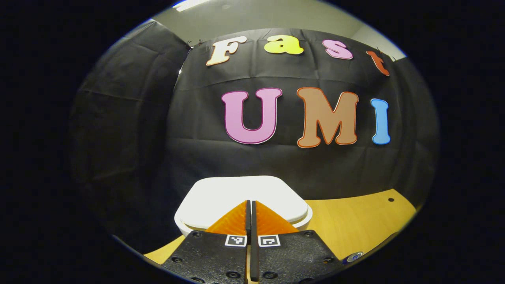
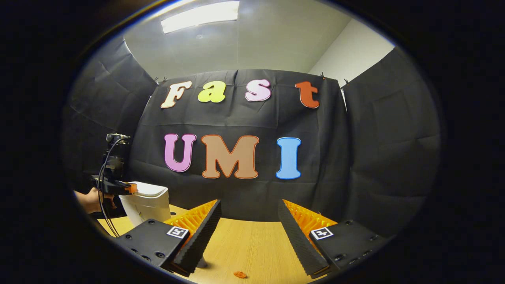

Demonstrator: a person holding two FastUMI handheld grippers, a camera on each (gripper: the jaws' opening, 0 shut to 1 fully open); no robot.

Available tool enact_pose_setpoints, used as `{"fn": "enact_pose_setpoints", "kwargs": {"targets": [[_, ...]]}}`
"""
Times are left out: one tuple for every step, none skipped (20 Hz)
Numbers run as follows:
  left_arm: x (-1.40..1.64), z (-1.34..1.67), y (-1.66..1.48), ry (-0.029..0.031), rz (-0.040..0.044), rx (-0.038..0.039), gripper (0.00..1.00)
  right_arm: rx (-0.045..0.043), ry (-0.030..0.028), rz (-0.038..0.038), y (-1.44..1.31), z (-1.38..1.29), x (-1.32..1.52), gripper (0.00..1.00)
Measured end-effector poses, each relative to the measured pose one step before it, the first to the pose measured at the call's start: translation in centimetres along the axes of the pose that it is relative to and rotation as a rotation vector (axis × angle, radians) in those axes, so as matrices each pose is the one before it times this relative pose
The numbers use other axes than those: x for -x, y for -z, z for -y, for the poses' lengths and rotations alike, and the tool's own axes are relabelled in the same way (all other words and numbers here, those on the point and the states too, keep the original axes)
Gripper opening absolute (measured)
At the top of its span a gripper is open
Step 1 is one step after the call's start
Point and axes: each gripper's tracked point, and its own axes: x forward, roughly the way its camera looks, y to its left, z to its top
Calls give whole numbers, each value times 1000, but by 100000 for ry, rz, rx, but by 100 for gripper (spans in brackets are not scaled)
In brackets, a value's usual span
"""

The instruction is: Press the lid of the desktop garbage bin to open it, pick up the crumpled paper on the desktop and throw it into the bin, then pick up the pop can on the desktop and drop it into the bin, and finally close the garbage bin lid.

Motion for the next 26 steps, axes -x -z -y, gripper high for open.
{"fn": "enact_pose_setpoints", "kwargs": {"targets": [[412,827,-1224,2359,4568,-367,0,-318,-6,6,5,104,-70,96],[781,515,-1479,1404,4768,-217,18,-750,-352,-271,51,-102,11,96],[614,671,-1529,1553,4054,385,28,-703,-365,-309,49,-53,6,100],[815,563,-1069,1262,2567,387,36,-337,-341,-287,150,2,67,100],[817,606,-717,1630,1720,497,38,46,-546,-389,164,-30,-15,100],[938,496,-440,682,1079,379,54,220,-510,-416,249,-17,43,96],[787,691,-625,1439,1206,157,66,143,-348,-391,175,14,-45,100],[814,700,-358,1184,1254,-144,77,-165,-290,-571,199,54,-76,96],[992,594,-404,881,915,213,83,-425,-687,-487,215,-25,-107,96],[1188,559,-198,742,949,763,88,-236,-722,-866,358,-82,-144,96],[964,647,-357,1064,847,1132,89,-17,-542,-1217,505,-8,-194,96],[786,727,-73,1106,192,1047,89,-62,-539,-1517,611,-4,-250,96],[703,484,-46,503,37,918,89,-231,-602,-1797,643,-14,-248,96],[753,386,-112,222,106,944,89,-375,-623,-1624,720,-69,-107,96],[579,278,-126,78,-192,726,90,-377,-632,-1537,687,-136,-153,100],[473,216,99,-29,-5,612,90,-204,-642,-1577,773,-45,-204,100],[556,240,118,30,-359,213,90,112,-671,-1901,866,-134,-282,100],[604,207,281,-276,-385,12,89,258,-740,-2198,991,-148,-308,100],[583,194,281,-274,-444,125,89,317,-942,-2340,983,-197,-387,100],[606,173,322,-176,-607,82,89,310,-892,-2577,1050,-132,-326,100],[552,113,189,-522,-554,-28,90,266,-845,-2824,1084,-89,-375,100],[541,81,409,-434,-796,129,90,166,-587,-2534,1105,-113,-316,96],[475,162,236,-98,-676,-43,90,111,-454,-2232,981,-31,-407,100],[578,126,338,-382,-830,-16,90,104,-699,-2205,1036,-65,-402,96],[368,125,259,-240,-824,1,90,370,-408,-2223,959,-58,-499,96],[423,-54,391,-493,-1214,17,94,644,-496,-2480,1134,32,-575,96]]}}
